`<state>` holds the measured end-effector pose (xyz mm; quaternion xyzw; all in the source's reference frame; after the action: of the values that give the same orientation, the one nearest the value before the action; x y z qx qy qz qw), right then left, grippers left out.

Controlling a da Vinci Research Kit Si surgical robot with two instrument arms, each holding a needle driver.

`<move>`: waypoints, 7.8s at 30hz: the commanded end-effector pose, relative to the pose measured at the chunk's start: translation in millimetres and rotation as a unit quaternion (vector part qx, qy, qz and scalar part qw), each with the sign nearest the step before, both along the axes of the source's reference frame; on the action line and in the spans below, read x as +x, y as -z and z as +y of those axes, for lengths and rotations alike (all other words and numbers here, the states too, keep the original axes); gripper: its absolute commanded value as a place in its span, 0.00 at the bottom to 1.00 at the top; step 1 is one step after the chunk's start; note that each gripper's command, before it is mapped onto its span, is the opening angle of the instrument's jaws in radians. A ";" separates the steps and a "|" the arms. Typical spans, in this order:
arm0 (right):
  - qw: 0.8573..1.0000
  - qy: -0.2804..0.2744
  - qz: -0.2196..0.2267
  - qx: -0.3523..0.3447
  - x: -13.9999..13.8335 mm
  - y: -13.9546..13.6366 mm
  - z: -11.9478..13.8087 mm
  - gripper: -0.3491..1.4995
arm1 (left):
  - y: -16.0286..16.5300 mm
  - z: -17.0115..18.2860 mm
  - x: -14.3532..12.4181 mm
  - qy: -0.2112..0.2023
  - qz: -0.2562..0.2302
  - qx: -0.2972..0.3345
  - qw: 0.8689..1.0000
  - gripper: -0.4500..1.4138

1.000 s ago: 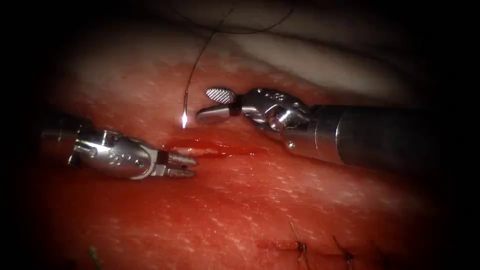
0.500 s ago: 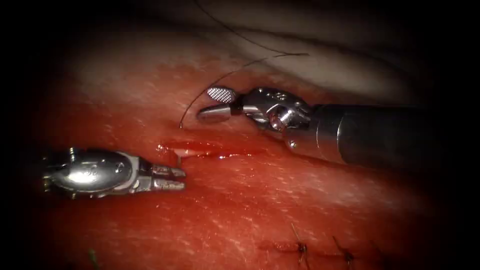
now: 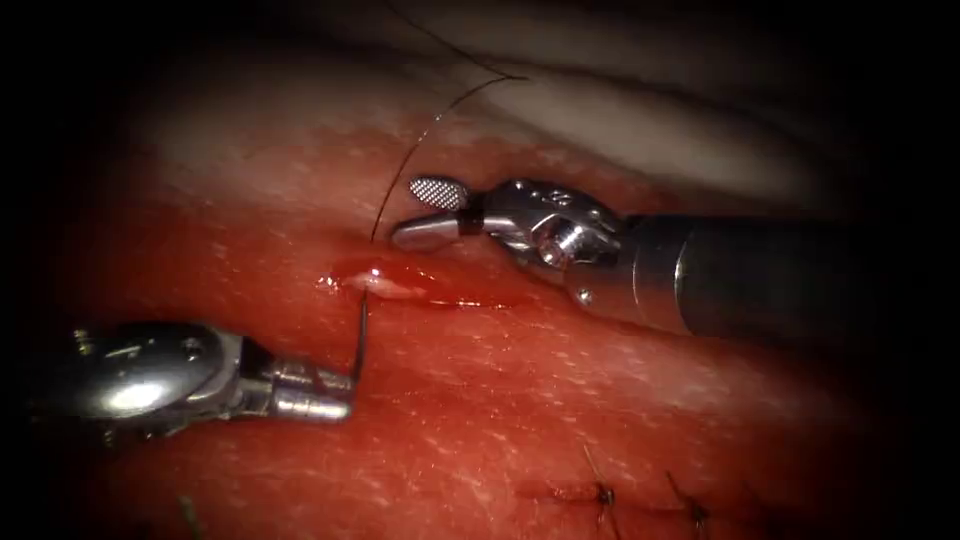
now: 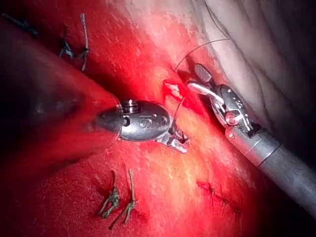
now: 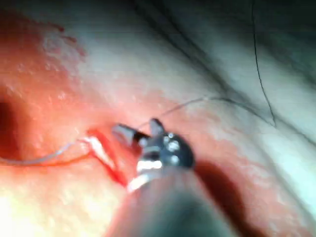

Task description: Wound Closure

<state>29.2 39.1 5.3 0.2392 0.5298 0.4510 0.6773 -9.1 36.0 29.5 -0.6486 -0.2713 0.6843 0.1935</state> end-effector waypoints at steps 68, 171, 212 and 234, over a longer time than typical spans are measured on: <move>0.928 -0.116 0.107 0.336 2.8 7.9 -1.4 0.54 | -2.7 1.3 -3.0 0.110 0.232 -0.342 0.904 0.05; 0.948 -0.027 -0.004 -0.316 4.5 0.2 3.4 0.00 | -16.9 3.0 -3.3 -0.262 0.432 -0.014 0.863 0.05; 0.968 -0.021 0.016 -0.251 6.3 -0.2 0.6 0.00 | -9.9 -0.7 -1.8 -0.235 0.427 -0.038 0.872 0.05; 0.981 -0.016 0.040 -0.188 5.6 -0.4 1.0 0.00 | -11.2 -1.6 -1.3 -0.234 0.428 -0.045 0.872 0.05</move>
<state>33.8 39.6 5.6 0.1225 0.6320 0.3475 0.6818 -9.9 35.0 40.2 -0.2175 -0.2738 0.9320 0.0952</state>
